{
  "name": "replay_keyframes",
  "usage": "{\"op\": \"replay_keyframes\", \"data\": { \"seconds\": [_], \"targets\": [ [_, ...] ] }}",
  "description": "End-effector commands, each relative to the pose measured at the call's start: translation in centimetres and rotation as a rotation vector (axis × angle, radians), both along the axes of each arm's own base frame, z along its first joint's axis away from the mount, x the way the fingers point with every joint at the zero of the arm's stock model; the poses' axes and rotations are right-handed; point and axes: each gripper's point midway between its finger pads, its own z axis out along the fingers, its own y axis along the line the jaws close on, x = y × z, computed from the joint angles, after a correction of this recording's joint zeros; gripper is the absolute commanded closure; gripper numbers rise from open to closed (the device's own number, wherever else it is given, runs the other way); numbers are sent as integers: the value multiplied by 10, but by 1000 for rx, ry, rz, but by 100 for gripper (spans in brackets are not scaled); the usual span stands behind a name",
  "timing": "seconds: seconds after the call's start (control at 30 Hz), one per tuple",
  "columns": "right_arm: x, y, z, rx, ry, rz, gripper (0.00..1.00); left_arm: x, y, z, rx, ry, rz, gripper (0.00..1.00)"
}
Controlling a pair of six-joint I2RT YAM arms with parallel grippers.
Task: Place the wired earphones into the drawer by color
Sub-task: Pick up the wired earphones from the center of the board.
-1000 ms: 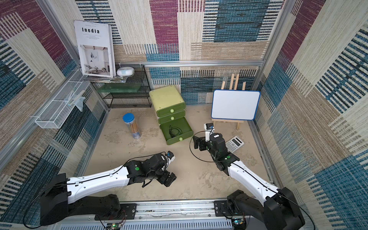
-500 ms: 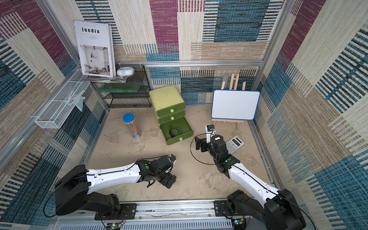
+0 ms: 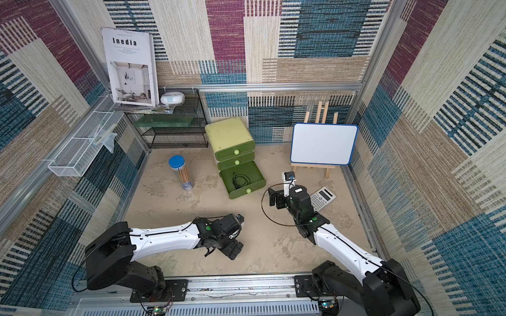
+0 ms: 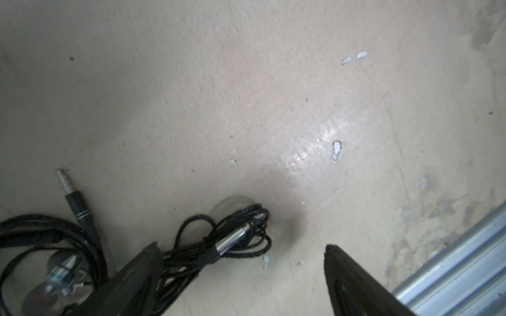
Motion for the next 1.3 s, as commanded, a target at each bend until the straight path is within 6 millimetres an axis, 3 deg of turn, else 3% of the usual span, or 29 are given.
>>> {"op": "replay_keyframes", "data": {
  "seconds": [0.0, 0.57, 0.93, 1.27],
  "targets": [
    [2, 0, 4, 6, -22, -5, 0, -11, 4, -4, 17, 60, 8, 6],
    [1, -2, 4, 2, -23, -7, 0, -39, 22, -12, 101, 128, 31, 19],
    [1, -1, 3, 1, -22, -7, 0, -39, 40, -5, 134, 95, 49, 23],
    [0, -2, 3, 0, -23, -10, 0, -35, 34, 12, 90, 65, 45, 23]
  ]
}}
